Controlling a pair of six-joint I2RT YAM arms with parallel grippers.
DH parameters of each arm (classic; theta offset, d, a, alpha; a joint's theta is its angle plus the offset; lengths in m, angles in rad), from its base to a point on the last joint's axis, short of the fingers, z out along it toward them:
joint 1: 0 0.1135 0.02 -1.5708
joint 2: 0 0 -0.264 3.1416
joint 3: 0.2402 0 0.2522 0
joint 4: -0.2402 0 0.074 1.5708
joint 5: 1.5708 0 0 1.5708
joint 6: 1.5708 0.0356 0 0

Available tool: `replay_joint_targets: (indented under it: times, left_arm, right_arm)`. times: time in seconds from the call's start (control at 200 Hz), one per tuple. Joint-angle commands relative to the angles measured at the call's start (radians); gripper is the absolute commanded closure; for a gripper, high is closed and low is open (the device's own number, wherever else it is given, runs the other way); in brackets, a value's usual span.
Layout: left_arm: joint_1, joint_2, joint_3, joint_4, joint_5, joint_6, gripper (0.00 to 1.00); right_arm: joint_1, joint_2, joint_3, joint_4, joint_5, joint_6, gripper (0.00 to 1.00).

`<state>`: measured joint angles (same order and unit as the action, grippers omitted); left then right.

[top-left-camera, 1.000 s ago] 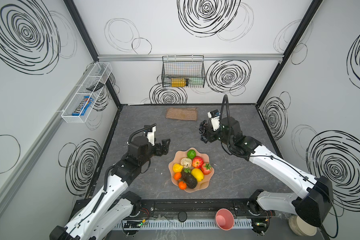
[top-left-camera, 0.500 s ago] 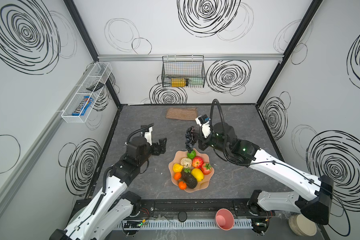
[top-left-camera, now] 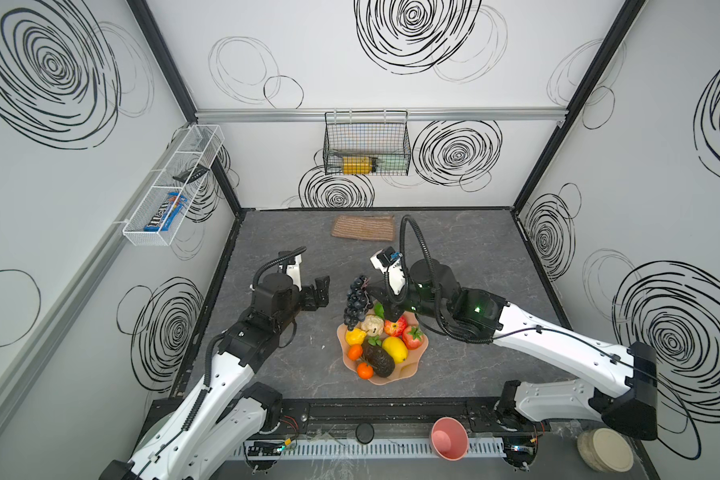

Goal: Place and organize the fake fruits in the fruit bowl
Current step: 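Carry the grapes over the bowl and lower them with the right gripper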

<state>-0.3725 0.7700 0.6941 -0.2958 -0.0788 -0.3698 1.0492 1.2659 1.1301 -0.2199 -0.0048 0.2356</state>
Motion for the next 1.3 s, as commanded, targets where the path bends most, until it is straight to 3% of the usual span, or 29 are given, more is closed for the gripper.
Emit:
replay_joint_targets:
  times: [0.0,0.38,1.066,1.296]
  left_arm:
    - [0.006,-0.011,0.019,0.013,-0.029,-0.006,0.06]
    - [0.008,-0.008,0.016,0.021,-0.018,-0.008,0.06]
    - [0.009,-0.003,0.015,0.027,-0.010,-0.009,0.06]
    - [0.013,-0.005,0.013,0.027,-0.010,-0.008,0.06]
  right_arm:
    - [0.028,0.024,-0.002,0.043,-0.026,0.023,1.00]
    - [0.045,0.066,-0.045,0.078,-0.003,0.044,1.00]
    - [-0.115,0.156,-0.091,0.084,-0.044,0.066,1.00]
    - [-0.122,0.198,-0.080,0.074,-0.054,0.062,1.00]
